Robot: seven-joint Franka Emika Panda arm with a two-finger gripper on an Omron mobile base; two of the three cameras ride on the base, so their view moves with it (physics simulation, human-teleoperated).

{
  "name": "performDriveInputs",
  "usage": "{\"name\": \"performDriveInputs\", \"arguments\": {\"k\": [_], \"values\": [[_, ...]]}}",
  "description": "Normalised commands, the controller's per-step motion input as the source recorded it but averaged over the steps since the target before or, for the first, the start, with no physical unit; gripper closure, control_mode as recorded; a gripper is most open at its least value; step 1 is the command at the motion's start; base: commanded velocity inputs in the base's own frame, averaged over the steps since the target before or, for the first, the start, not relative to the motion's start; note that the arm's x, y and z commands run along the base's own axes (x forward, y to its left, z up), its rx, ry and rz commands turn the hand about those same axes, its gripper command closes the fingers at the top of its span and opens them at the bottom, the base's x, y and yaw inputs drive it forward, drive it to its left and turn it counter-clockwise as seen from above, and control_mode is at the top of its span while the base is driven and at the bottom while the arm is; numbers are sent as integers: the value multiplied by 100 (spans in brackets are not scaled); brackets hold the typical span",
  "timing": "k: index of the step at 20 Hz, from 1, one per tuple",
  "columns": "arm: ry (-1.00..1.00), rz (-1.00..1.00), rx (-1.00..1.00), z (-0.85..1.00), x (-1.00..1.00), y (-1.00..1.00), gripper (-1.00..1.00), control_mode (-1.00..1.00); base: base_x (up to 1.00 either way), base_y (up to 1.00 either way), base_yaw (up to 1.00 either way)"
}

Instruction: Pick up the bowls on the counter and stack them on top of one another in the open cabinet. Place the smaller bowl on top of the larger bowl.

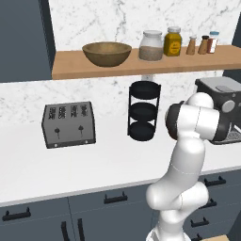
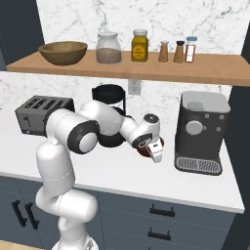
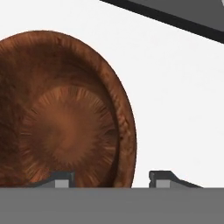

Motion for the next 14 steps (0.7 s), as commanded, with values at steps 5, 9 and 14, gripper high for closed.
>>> {"name": "performDriveInputs", "arguments": {"k": [5,9,14], "values": [[0,0,0,0,0,0,100,-100,0,0,0],[-2,0,0,0,-14,0,100,-100,0,0,0],[-11,2,0,16,-81,0,100,-100,0,0,0]]}}
